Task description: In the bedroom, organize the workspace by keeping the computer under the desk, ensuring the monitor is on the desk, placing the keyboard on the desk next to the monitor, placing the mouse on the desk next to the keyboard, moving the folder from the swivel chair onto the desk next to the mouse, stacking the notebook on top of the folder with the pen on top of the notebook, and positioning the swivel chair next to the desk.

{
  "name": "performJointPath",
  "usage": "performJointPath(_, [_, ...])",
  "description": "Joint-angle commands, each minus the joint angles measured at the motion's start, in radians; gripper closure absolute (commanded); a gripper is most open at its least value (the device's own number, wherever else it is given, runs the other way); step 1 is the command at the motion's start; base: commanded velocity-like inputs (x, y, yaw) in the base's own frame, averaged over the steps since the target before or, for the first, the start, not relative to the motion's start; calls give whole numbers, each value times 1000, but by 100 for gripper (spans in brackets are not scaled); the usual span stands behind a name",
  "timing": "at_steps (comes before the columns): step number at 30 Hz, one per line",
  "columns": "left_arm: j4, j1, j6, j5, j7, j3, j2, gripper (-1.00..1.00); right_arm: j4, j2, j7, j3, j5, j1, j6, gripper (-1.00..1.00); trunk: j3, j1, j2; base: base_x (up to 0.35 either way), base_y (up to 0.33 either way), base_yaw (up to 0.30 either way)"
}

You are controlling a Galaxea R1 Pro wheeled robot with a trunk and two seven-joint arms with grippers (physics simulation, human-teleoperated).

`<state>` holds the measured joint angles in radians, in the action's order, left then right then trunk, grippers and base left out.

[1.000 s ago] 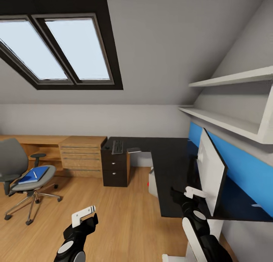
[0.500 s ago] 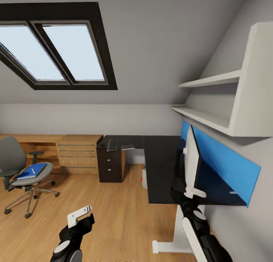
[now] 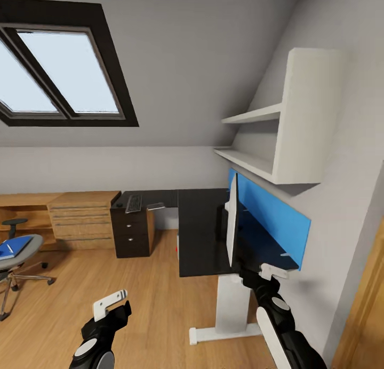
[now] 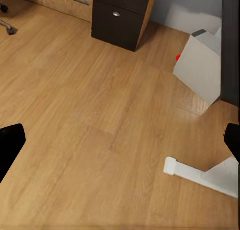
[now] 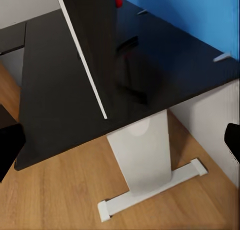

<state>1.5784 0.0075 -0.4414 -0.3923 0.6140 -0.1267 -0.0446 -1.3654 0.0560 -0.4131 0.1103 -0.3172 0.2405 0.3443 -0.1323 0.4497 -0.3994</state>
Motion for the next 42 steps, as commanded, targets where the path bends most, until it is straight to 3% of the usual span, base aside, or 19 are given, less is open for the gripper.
performJointPath(1, [2,0,-2,-8,7,-1,0,-100,-1,-1,-7,2,-7,0,3,-100,0,0,-1,-20,-60,-102])
performJointPath(7, [2,0,-2,-8,7,-2,0,-100,21,-24,-4,3,0,0,-3,-100,0,0,-1,-8,-25,-42])
performJointPath(9, [2,0,-2,-8,5,-2,0,-100,52,-49,-3,1,0,0,-35,-100,0,0,-1,31,-32,-7])
performJointPath(12, [2,0,-2,-7,2,-3,0,-100,67,-61,-3,1,0,0,-72,-100,0,0,-1,122,-102,-4])
performJointPath(15, [2,0,-1,-7,-1,-5,0,-100,81,-75,-3,5,4,0,-173,-100,0,0,-1,211,-161,-1])
performJointPath(27, [2,0,0,-7,-3,-7,0,-100,227,-76,-4,4,86,5,-253,-100,0,0,-1,264,-157,0])
performJointPath(42, [2,0,0,-6,-5,-9,-1,-100,281,-70,-11,2,92,8,-333,-100,0,0,-1,273,-16,0])
